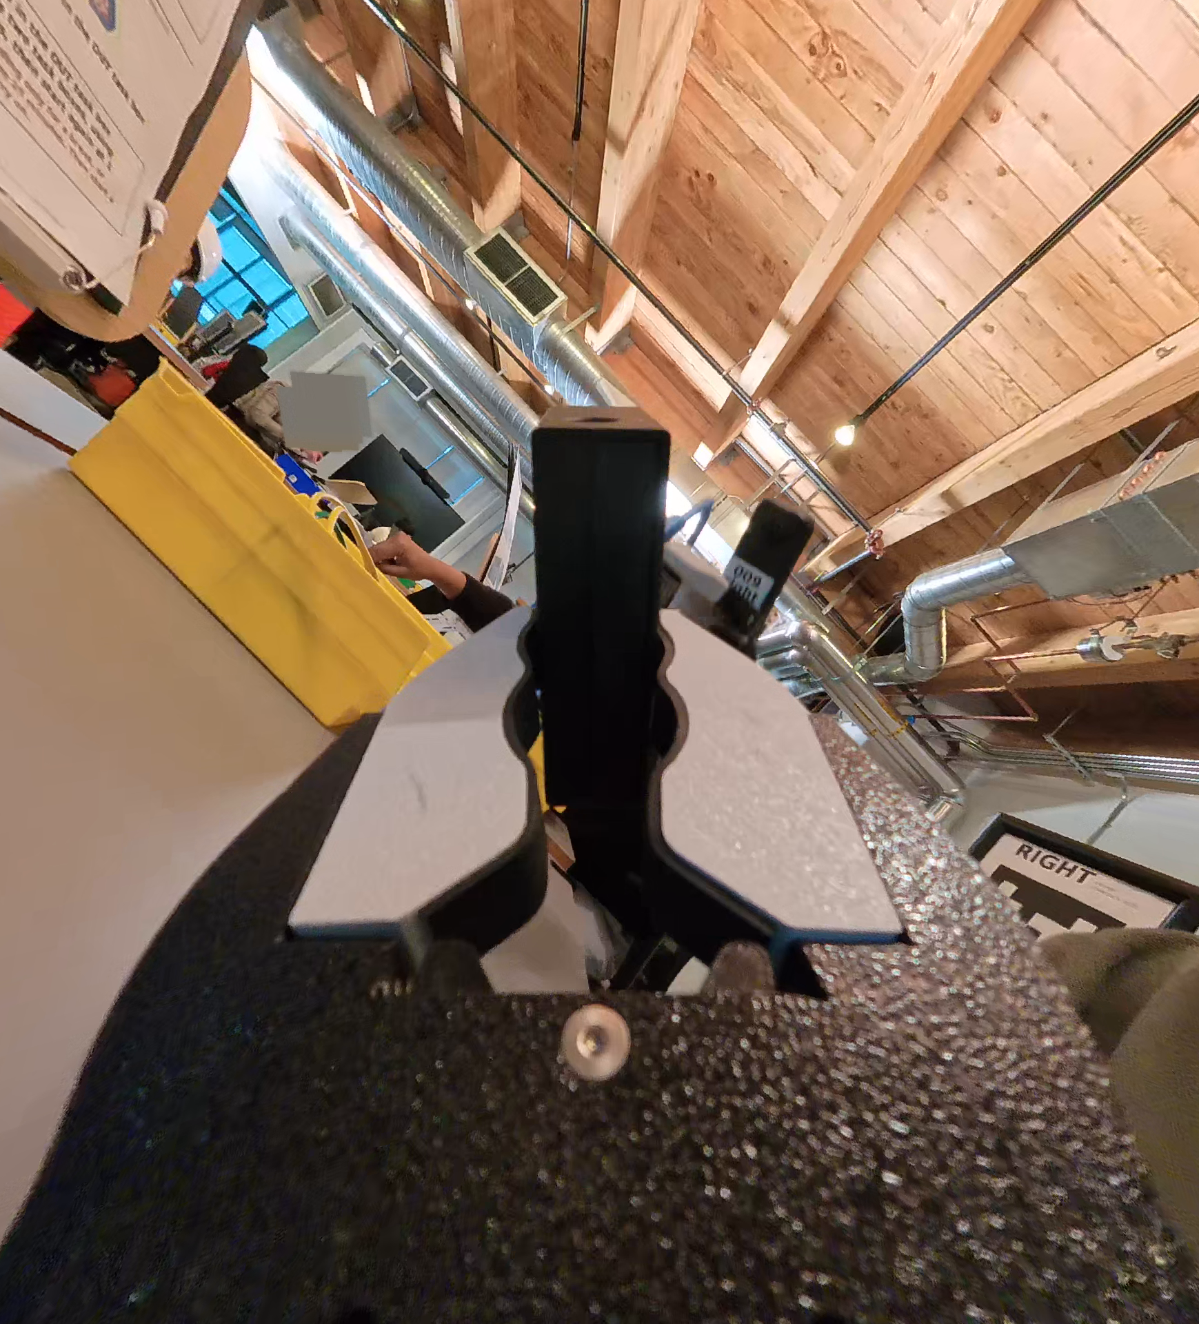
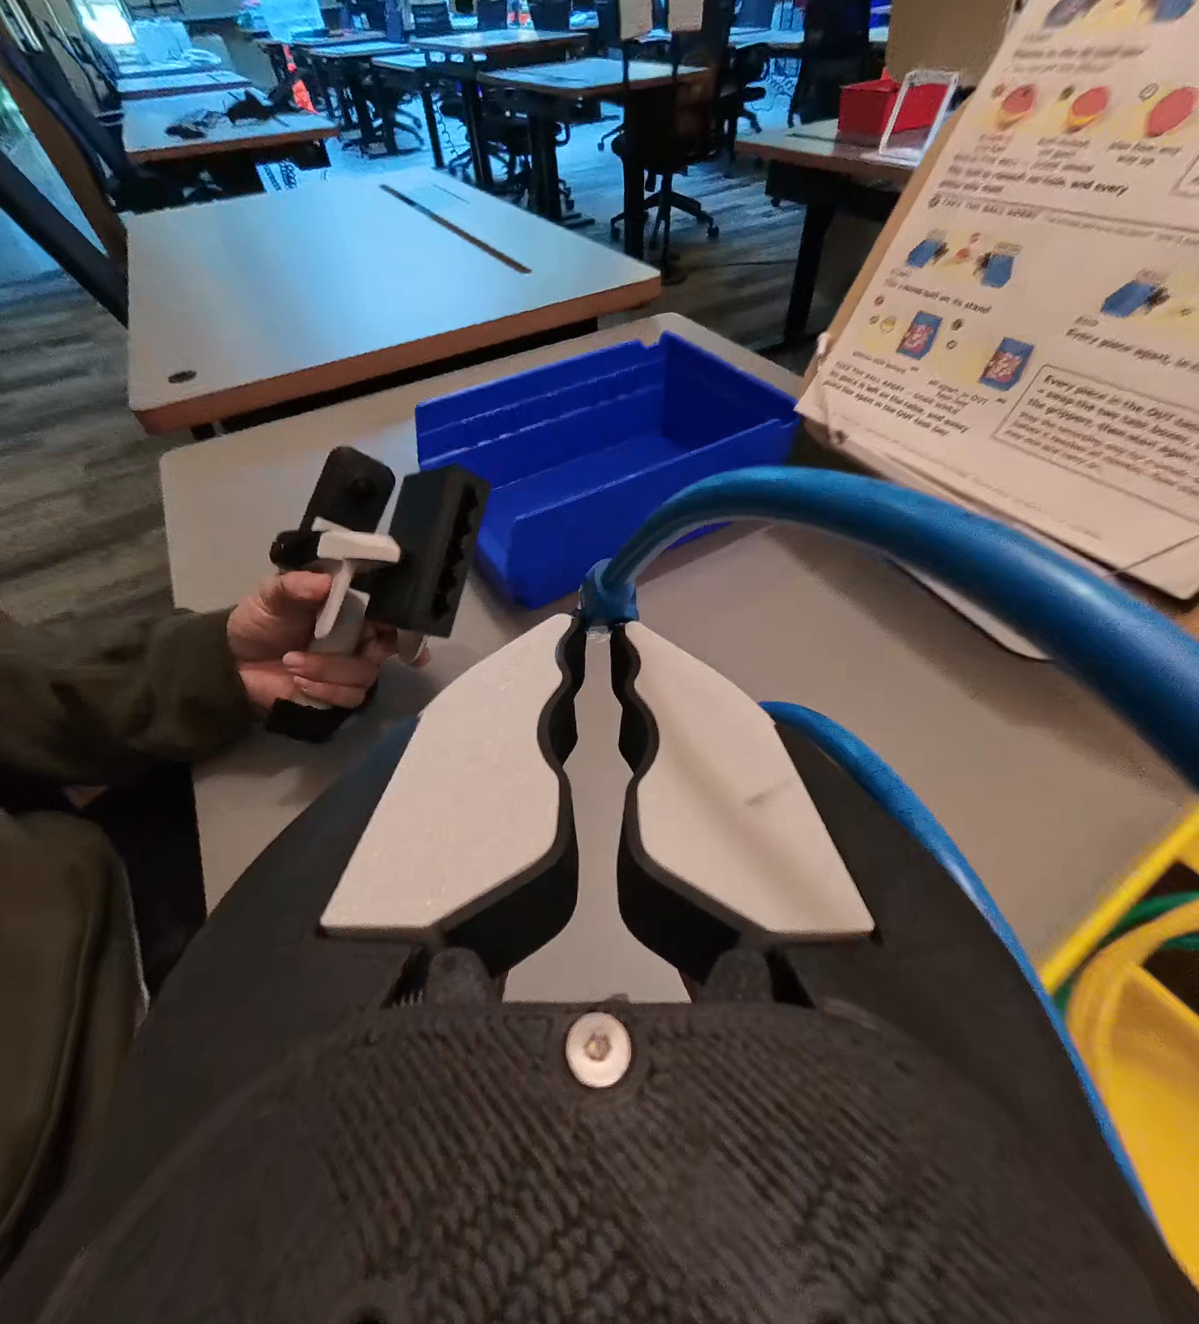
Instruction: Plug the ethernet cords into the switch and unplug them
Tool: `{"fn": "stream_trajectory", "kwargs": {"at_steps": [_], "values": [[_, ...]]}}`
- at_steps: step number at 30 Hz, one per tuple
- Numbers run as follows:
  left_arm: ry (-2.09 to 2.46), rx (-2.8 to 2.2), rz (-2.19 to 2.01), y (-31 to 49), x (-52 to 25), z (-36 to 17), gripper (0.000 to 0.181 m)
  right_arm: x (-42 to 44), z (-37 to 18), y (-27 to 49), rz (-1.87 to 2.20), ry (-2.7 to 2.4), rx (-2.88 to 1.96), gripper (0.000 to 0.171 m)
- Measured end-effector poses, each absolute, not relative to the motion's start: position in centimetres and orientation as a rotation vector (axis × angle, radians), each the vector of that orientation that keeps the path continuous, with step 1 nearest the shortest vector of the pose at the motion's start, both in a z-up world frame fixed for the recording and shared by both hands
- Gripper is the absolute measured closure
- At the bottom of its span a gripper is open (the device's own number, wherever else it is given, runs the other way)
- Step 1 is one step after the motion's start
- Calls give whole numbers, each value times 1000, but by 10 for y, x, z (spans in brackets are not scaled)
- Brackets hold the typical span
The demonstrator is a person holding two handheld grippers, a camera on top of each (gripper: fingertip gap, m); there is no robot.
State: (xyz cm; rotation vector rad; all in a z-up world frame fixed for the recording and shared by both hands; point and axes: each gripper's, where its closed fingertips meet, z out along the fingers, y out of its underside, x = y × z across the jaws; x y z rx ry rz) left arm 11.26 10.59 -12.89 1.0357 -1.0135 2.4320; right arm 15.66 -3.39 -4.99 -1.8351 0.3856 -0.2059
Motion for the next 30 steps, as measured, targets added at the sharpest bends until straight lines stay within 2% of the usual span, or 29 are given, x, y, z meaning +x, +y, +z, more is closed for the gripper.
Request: {"fn": "stream_trajectory", "kwargs": {"at_steps": [4,9,23,26,27,30], "values": [[-1012,1048,2401,101,113,-135,150,183,-23,-72,-102,373,-1922,164],[-1030,1046,2394,97,113,-138,154,225,-20,-109,-130,377,-2048,164],[-1039,1081,2355,93,117,-154,155,293,-157,-146,109,732,-2101,163],[-1045,1091,2345,92,118,-158,155,307,-191,-163,64,914,-2213,171],[-1047,1094,2343,92,118,-158,154,308,-200,-168,45,957,-2244,169],[-1054,1092,2341,91,117,-159,154,306,-221,-181,1,1032,-2353,149]]}}
